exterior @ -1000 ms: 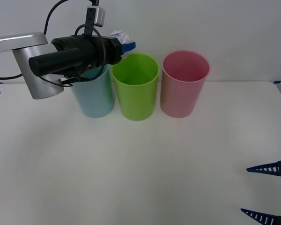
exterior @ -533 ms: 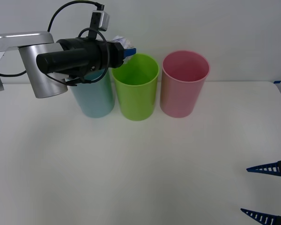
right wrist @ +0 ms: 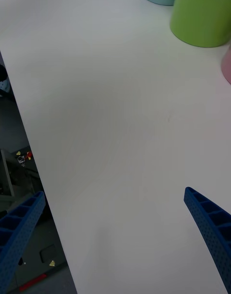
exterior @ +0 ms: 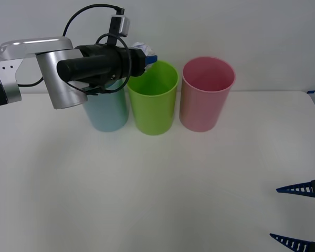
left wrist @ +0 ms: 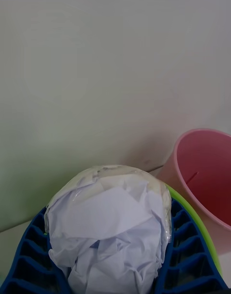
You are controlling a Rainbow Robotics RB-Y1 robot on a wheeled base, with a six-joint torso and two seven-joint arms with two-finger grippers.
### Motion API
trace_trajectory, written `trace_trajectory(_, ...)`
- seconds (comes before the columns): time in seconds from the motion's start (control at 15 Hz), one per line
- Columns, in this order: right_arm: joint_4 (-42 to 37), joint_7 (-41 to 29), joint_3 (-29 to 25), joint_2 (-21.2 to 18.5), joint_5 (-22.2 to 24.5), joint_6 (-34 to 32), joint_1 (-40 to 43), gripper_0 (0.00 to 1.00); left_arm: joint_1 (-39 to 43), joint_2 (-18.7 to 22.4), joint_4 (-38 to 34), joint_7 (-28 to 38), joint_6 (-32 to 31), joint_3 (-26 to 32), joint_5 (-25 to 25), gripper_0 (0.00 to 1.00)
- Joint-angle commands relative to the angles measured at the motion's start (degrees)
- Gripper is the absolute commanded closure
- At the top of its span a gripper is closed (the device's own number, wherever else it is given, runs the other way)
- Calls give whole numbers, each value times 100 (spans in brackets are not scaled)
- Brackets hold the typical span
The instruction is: Put cans in the blue bin and PET bottles in the pink bin and trash in the green bin.
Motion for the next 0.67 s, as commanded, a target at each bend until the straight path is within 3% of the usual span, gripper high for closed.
trace_trajectory(0.07, 0, 0, 0, 0, 0, 0, 0, 0, -1, -13, -11, -1, 11, -9, 0, 100)
trace_trajectory(0.33, 0, 0, 0, 0, 0, 0, 0, 0, -10, -5, -20, -19, 81, 0, -9, 100)
trace_trajectory(0.4, 0, 0, 0, 0, 0, 0, 0, 0, -18, -5, -20, -81, 143, 0, -35, 87)
trace_trajectory(0.47, 0, 0, 0, 0, 0, 0, 0, 0, -18, -5, -28, -133, 204, -9, -44, 59)
trace_trajectory(0.53, 0, 0, 0, 0, 0, 0, 0, 0, -18, -5, -28, -186, 222, -9, -62, 39)
trace_trajectory(0.6, 0, 0, 0, 0, 0, 0, 0, 0, -27, 13, -28, -239, 230, 0, -70, 10)
trace_trajectory(0.67, 0, 0, 0, 0, 0, 0, 0, 0, -27, 22, -37, -283, 222, -9, -70, 0)
